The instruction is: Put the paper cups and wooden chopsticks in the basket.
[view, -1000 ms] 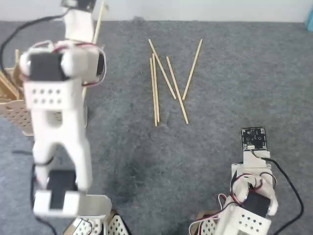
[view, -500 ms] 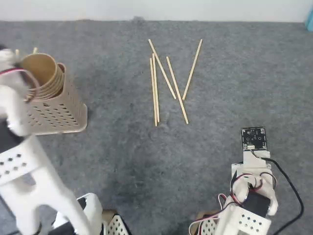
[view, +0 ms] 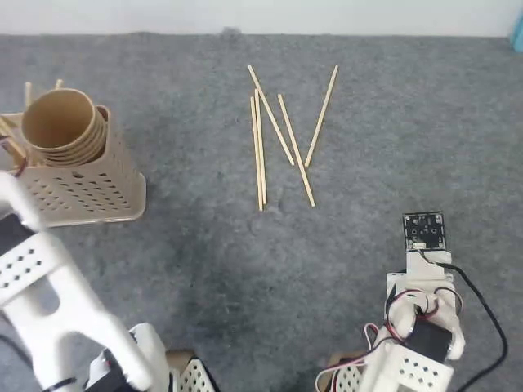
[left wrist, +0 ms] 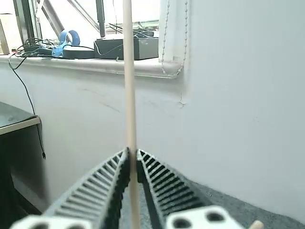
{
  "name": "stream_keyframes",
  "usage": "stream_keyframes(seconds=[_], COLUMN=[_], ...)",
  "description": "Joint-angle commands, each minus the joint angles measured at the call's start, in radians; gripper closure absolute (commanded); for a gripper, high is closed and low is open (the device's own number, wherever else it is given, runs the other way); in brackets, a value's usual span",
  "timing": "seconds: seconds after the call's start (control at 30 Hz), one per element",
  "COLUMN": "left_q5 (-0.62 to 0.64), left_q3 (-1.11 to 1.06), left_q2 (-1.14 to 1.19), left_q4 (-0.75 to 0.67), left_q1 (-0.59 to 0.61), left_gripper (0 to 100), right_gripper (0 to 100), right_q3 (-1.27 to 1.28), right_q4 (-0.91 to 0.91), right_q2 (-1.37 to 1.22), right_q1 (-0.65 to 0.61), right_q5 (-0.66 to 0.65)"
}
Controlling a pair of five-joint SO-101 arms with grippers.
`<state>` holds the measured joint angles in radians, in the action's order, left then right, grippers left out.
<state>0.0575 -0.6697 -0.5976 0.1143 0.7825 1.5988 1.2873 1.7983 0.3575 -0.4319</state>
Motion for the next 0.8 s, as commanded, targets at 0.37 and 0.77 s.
stream_keyframes(seconds=[0.37,0.77], left_q5=[-0.152,-0.149], left_q3=[-0.232,-0.246], left_q2=[-0.046,-0.353], left_q4=[-0.31,-0.021], left_q1=[0.006,0.072], left_gripper=[86,88], right_gripper=[99.1,99.1], right_q3=[-0.008,-0.008], right_q4=[0.008,0.008], right_q2=[0.016,0.016], right_q1=[0.012,0.012], right_q5=[-0.015,-0.015])
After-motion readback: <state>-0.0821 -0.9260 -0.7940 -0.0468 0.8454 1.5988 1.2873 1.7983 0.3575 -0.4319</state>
